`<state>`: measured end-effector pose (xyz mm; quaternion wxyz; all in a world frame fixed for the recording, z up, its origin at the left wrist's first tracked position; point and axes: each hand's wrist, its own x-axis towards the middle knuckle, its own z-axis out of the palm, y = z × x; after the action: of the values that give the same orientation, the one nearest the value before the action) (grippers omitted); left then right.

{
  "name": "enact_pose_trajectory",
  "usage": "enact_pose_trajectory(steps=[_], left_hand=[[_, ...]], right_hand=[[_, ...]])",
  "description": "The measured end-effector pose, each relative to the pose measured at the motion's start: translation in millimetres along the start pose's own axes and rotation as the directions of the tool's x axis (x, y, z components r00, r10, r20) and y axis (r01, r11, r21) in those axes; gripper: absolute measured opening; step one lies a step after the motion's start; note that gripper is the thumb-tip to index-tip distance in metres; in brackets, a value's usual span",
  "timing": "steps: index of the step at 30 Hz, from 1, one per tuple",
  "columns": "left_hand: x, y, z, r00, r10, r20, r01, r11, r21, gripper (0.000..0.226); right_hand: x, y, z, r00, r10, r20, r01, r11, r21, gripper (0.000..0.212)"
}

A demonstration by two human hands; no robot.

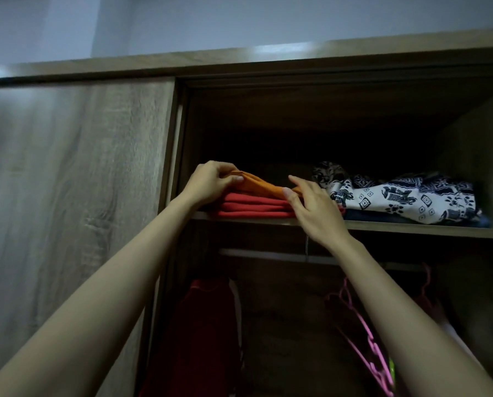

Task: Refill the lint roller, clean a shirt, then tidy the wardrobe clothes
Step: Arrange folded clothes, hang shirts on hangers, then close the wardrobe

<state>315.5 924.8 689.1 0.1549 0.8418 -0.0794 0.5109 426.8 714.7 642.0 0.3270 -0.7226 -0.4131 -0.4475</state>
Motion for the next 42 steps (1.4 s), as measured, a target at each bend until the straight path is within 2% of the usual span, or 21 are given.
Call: enact_pose_trajectory(steps=[3,6,12,16,19,22,24,28,35,38,42], left_hand=[[11,3,3,0.995,-0.095,-0.036,0.085,0.974,-0.212,0.017],[15,10,9,0.980,-0.195,0.044,0.191,0.852,-0.488,0.017],[14,3,17,0.967,-0.253,0.010,0.197,0.727,-0.658,0.017],[10,-7,19,0.982,-0.170,-0.078,0.101,0.832,-0.546,0.023],[5,-5,18,0.987,-0.153,-0.046,0.106,0.844,-0.525,0.028],[4,3,18,0.971,-0.239,-0.023,0.185,0.808,-0.559,0.056],[4,10,17,0.949,-0.315,-0.030,0.250,0.805,-0.539,0.064],[1,13,22,0.981,-0.189,-0.041,0.158,0.906,-0.392,0.040],[-5,0,24,0.992,-0.125,-0.030,0.101,0.904,-0.415,0.027],[-9,-4,25,0.994,-0.108,-0.016,0.092,0.907,-0.412,0.024],[-12,-5,24,0.996,-0.088,-0.002,0.080,0.908,-0.411,0.022]], right_hand=[[1,2,0,1.000,-0.020,-0.010,0.020,1.000,0.019,0.057],[4,4,0,1.000,0.008,-0.006,-0.007,0.999,0.032,0.066],[18,2,0,0.998,0.062,-0.028,-0.062,0.998,0.008,0.073],[22,6,1,0.998,0.040,-0.050,-0.038,0.999,0.032,0.063],[20,13,-1,0.999,0.000,-0.048,0.004,0.998,0.069,0.056],[19,12,-5,0.999,0.016,0.051,-0.020,0.998,0.066,0.066],[19,11,-8,0.991,0.070,0.112,-0.076,0.996,0.047,0.073],[19,16,-11,0.969,0.208,0.131,-0.201,0.978,-0.062,0.080],[21,2,-11,0.938,0.333,0.098,-0.292,0.908,-0.300,0.078],[20,1,-7,0.939,0.321,0.119,-0.284,0.925,-0.252,0.074],[22,5,-4,0.976,0.217,0.030,-0.217,0.976,0.018,0.062]])
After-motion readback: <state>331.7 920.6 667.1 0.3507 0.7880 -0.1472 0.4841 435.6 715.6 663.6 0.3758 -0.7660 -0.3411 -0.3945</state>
